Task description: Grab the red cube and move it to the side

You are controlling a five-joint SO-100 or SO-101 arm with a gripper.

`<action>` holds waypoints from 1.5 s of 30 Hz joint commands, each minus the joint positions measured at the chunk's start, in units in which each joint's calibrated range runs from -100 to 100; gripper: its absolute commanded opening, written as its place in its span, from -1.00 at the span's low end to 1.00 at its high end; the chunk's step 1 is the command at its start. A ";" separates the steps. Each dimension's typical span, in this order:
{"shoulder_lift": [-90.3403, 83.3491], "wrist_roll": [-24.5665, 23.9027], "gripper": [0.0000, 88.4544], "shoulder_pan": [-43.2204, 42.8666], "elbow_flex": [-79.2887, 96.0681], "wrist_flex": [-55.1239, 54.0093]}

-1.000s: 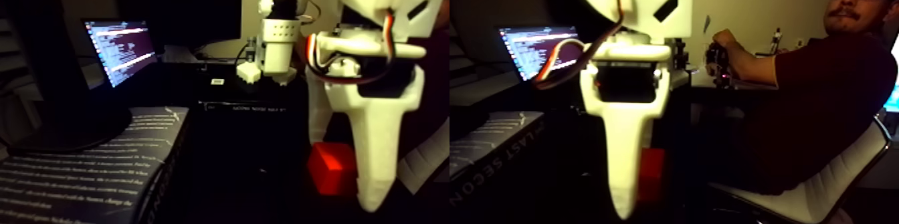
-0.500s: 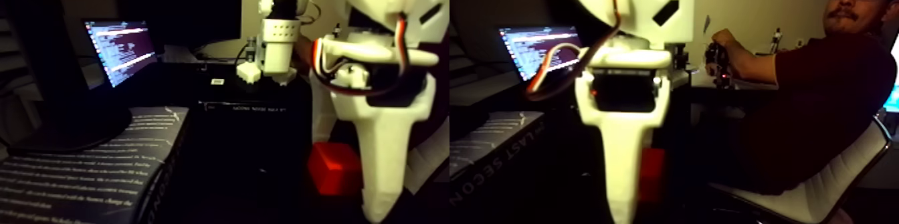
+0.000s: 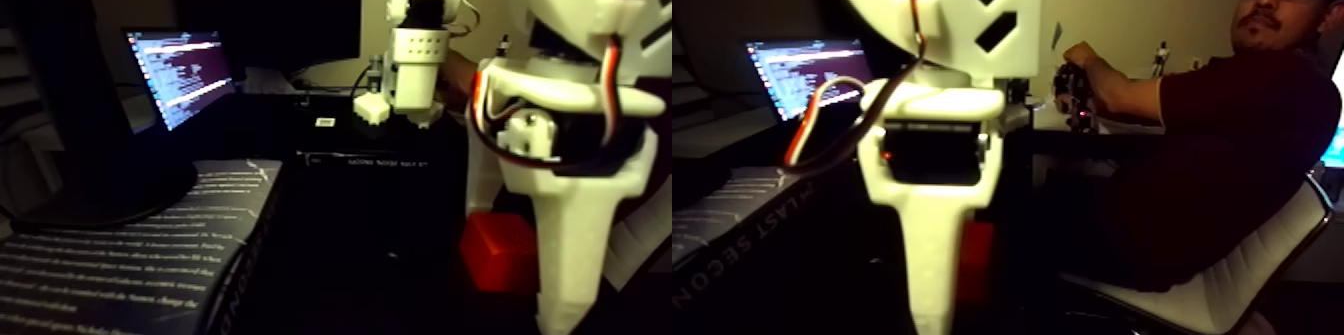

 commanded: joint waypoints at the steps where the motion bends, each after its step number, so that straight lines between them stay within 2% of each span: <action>1: 0.44 0.22 -0.20 0.03 -2.51 1.51; 13: 1.37 0.38 -0.21 -0.14 -3.50 2.69; 15: 1.37 0.38 -0.34 -0.14 -3.50 2.69; 20: 1.37 0.27 -0.99 -0.14 -3.50 2.69; 23: 1.37 0.27 -0.94 -0.22 -3.50 2.78; 36: -0.06 0.49 -0.95 -0.39 -3.32 2.86; 40: -5.52 1.41 -0.95 -0.30 -2.78 3.20; 45: -13.08 2.11 -0.95 -0.64 -3.50 8.78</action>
